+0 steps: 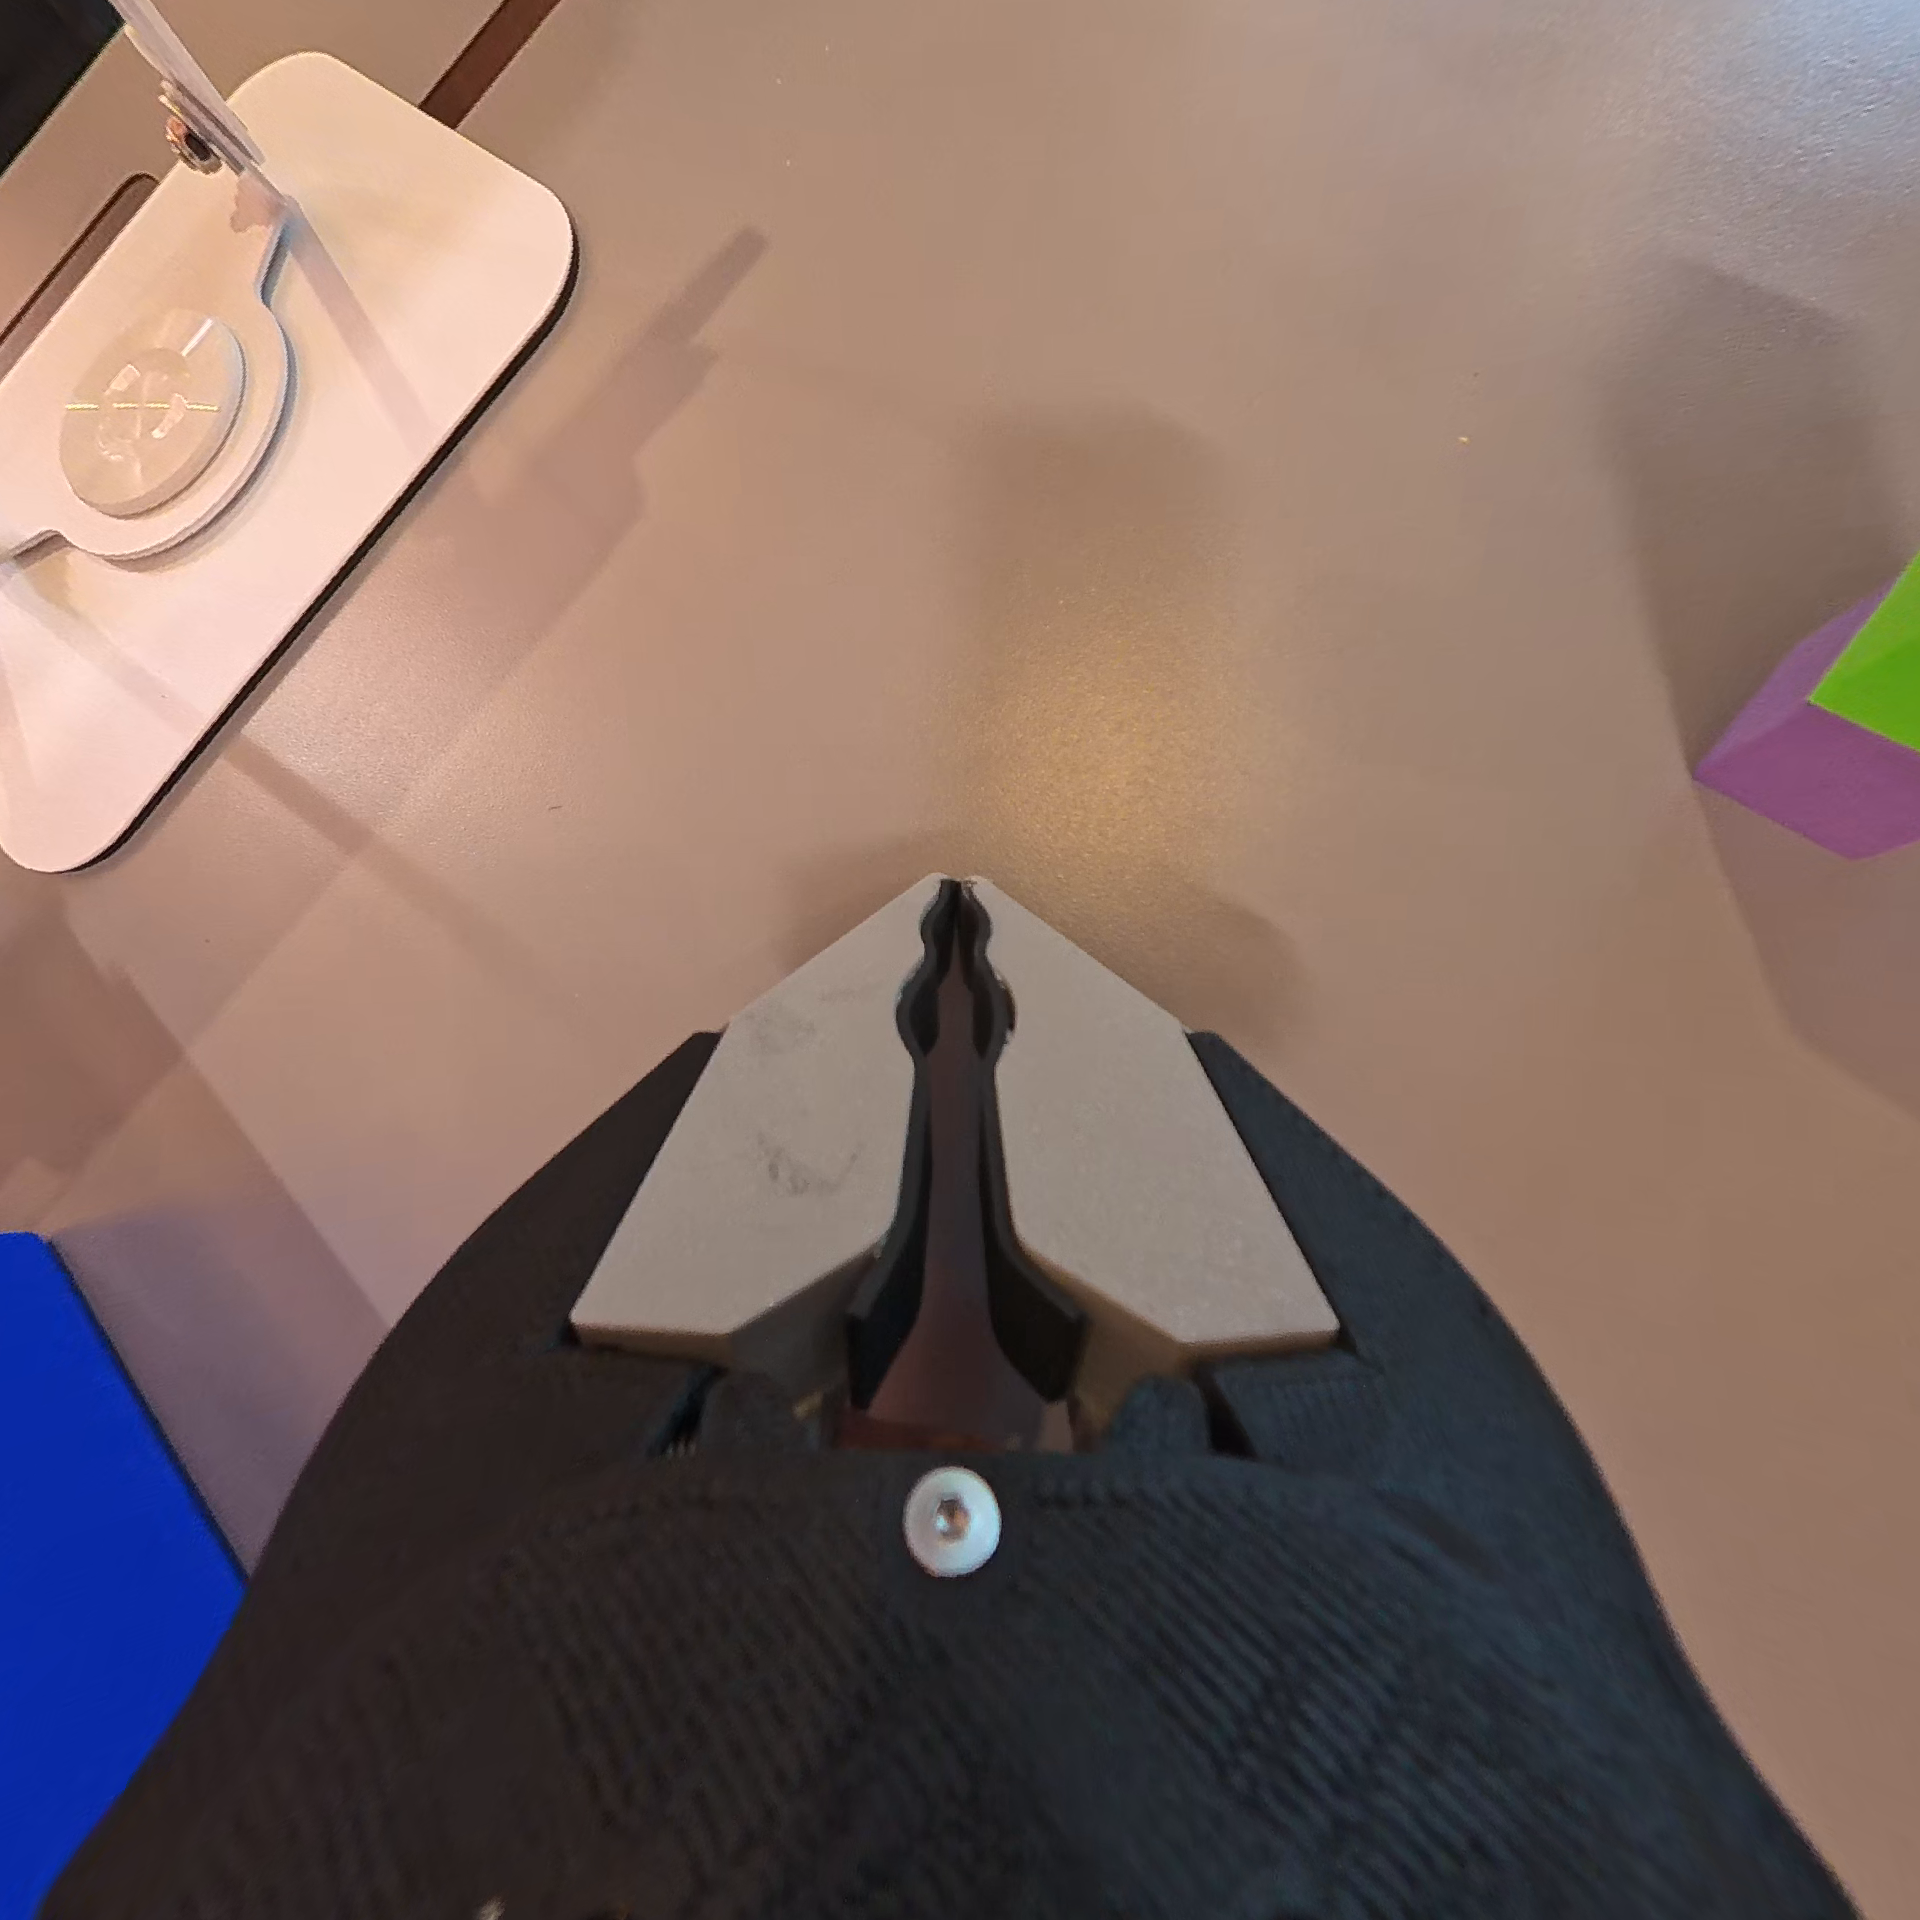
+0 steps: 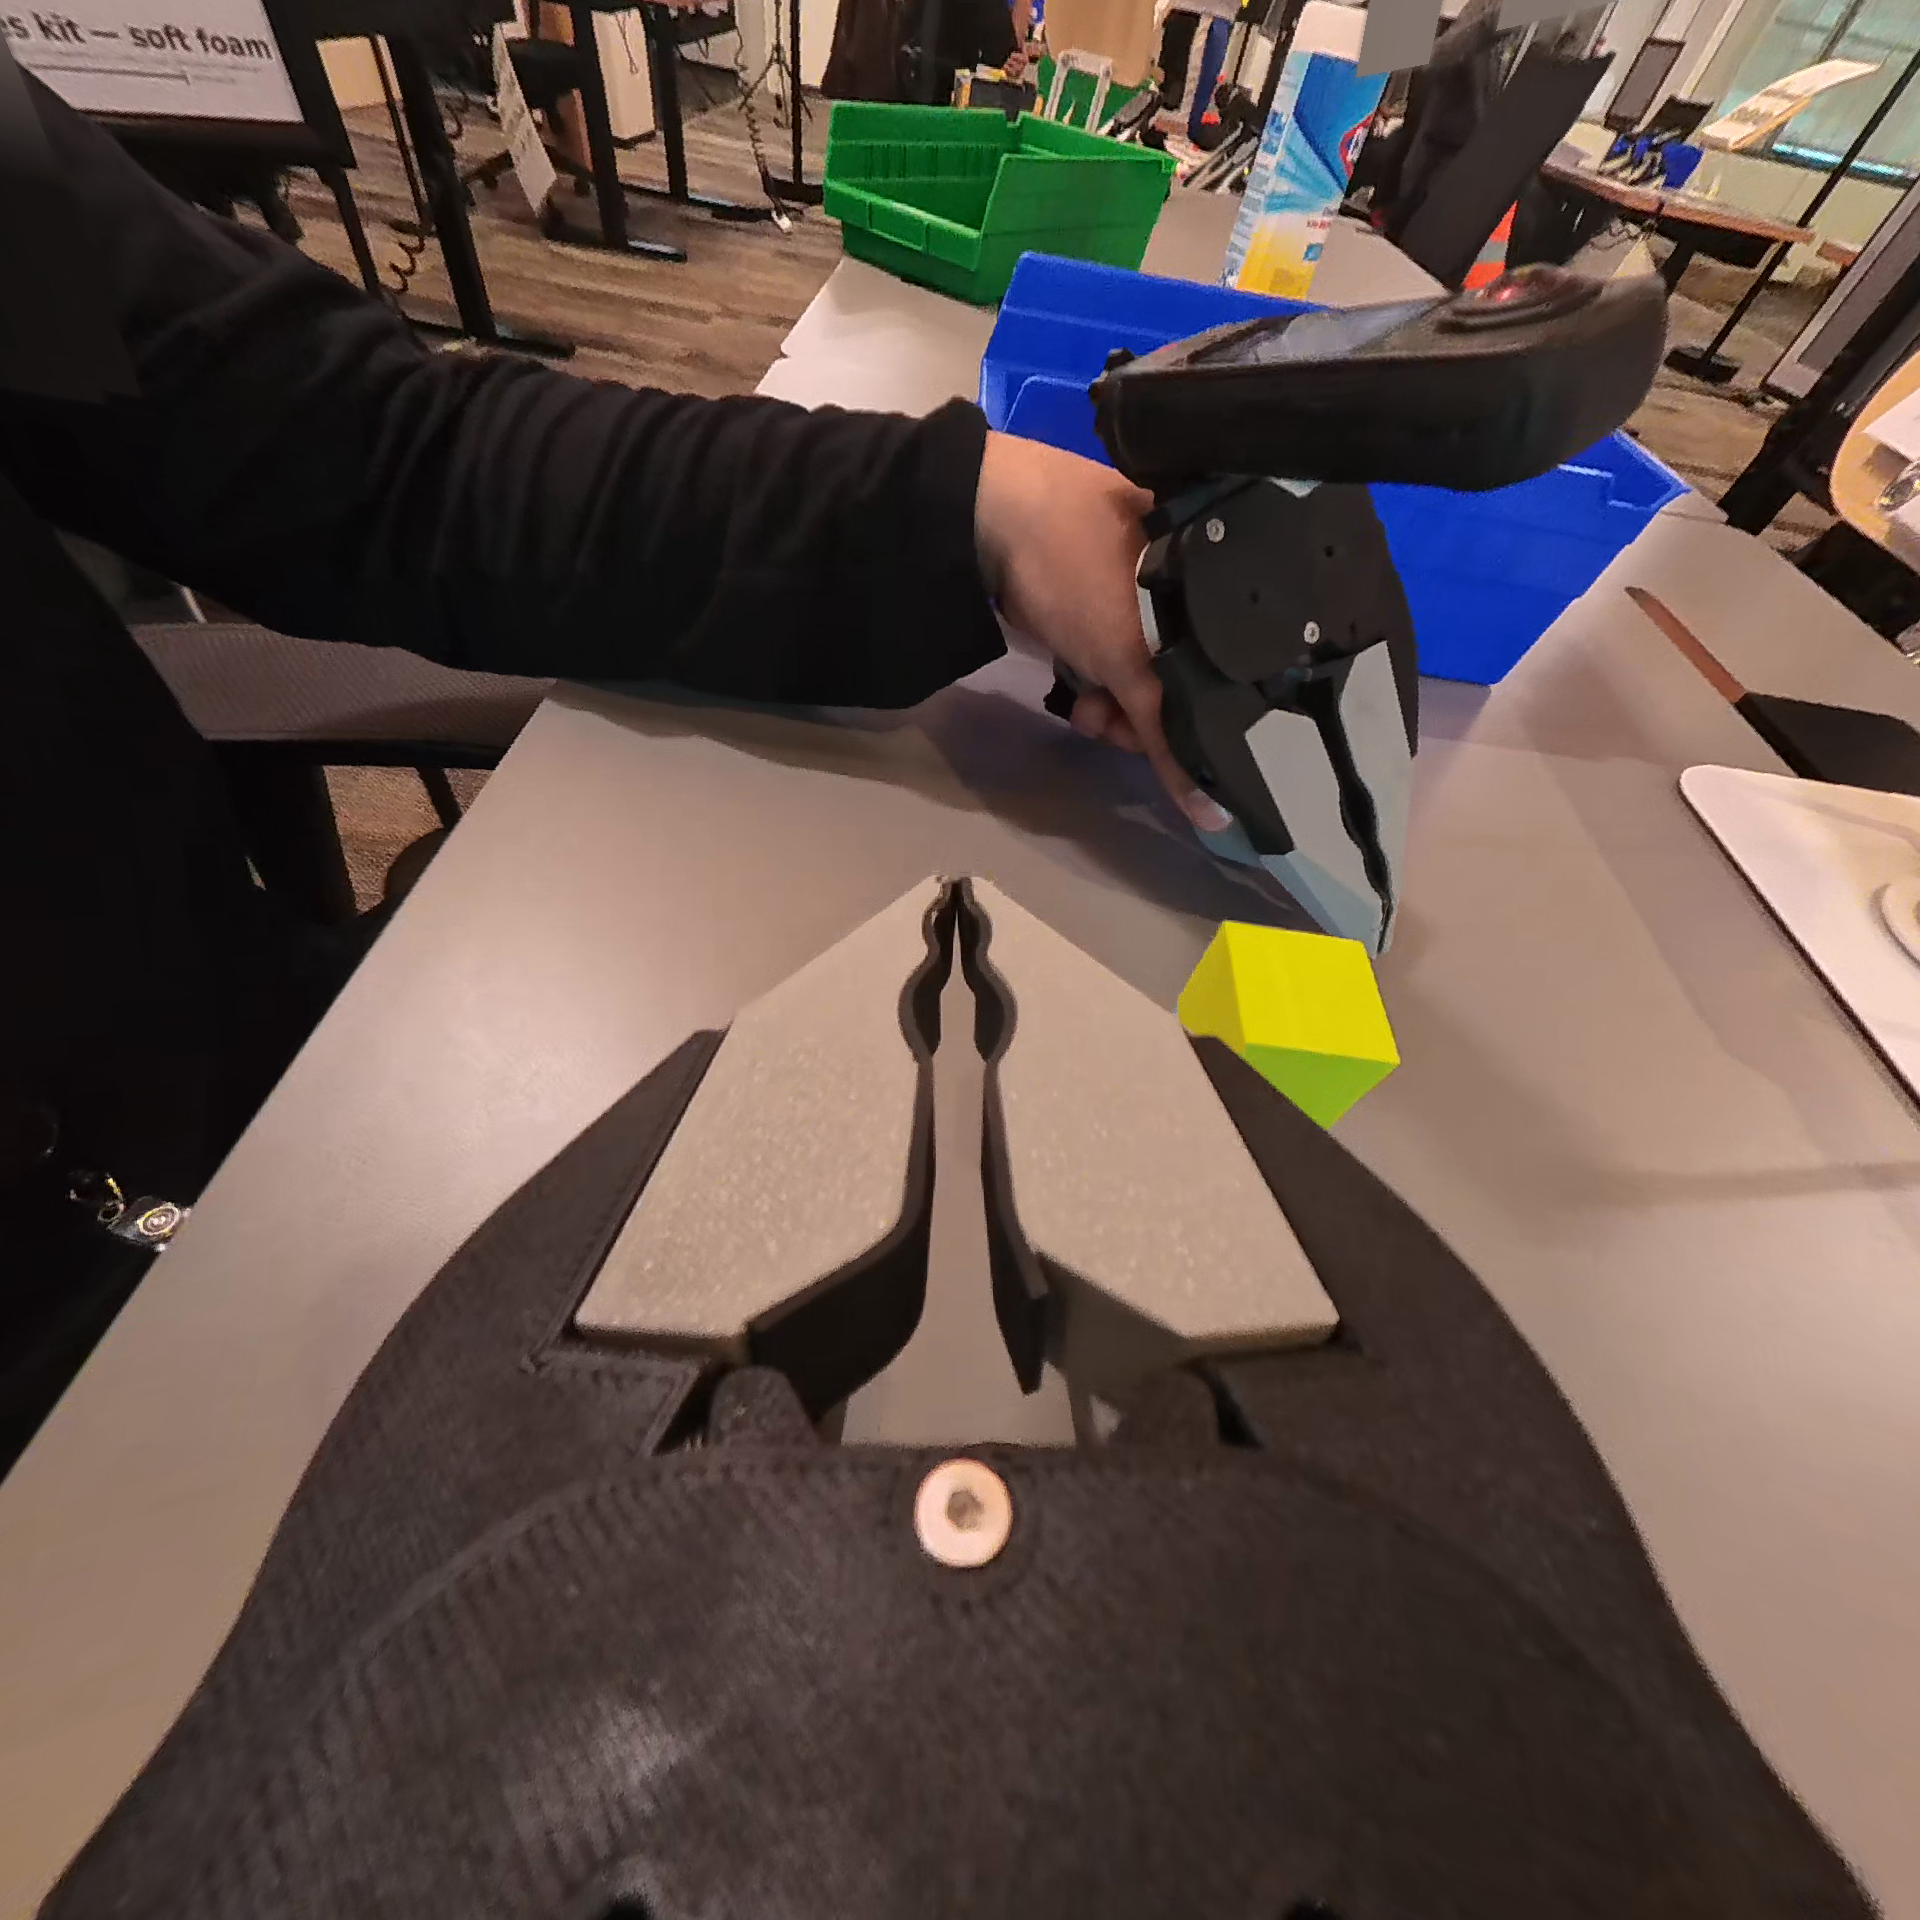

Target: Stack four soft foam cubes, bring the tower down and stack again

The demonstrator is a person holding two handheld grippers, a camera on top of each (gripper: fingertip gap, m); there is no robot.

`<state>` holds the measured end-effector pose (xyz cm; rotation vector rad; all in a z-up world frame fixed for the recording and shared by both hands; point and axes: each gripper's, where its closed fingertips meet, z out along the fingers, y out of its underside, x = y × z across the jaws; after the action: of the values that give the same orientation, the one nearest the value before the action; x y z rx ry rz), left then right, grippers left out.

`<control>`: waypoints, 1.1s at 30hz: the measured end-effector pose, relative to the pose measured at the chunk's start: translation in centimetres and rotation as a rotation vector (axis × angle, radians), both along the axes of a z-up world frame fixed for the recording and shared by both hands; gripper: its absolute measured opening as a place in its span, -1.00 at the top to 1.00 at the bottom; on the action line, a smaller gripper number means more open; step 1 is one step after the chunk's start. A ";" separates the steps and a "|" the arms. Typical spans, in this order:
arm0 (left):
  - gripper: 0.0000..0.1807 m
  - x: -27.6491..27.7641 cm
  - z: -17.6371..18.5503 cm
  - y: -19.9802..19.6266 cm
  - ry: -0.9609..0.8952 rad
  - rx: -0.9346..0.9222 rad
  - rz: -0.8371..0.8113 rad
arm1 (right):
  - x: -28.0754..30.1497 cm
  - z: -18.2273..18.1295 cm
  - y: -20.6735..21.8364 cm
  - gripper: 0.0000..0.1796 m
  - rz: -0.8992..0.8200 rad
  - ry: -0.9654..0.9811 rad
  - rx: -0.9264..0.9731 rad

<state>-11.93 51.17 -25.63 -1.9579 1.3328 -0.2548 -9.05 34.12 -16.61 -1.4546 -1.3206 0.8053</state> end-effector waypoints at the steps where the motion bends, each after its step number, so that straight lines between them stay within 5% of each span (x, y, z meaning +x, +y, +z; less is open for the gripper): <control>1: 1.00 0.0 0.0 0.0 0.001 0.001 0.000 | 0.0 -0.2 0.1 1.00 -0.001 -0.006 -0.005; 33: 1.00 0.0 0.0 0.0 0.005 0.006 -0.001 | 0.5 -3.9 1.2 1.00 -0.018 -0.122 -0.109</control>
<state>-11.93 51.18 -25.64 -1.9542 1.3366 -0.2464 -8.59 35.31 -20.53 -1.6209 -1.3701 0.7979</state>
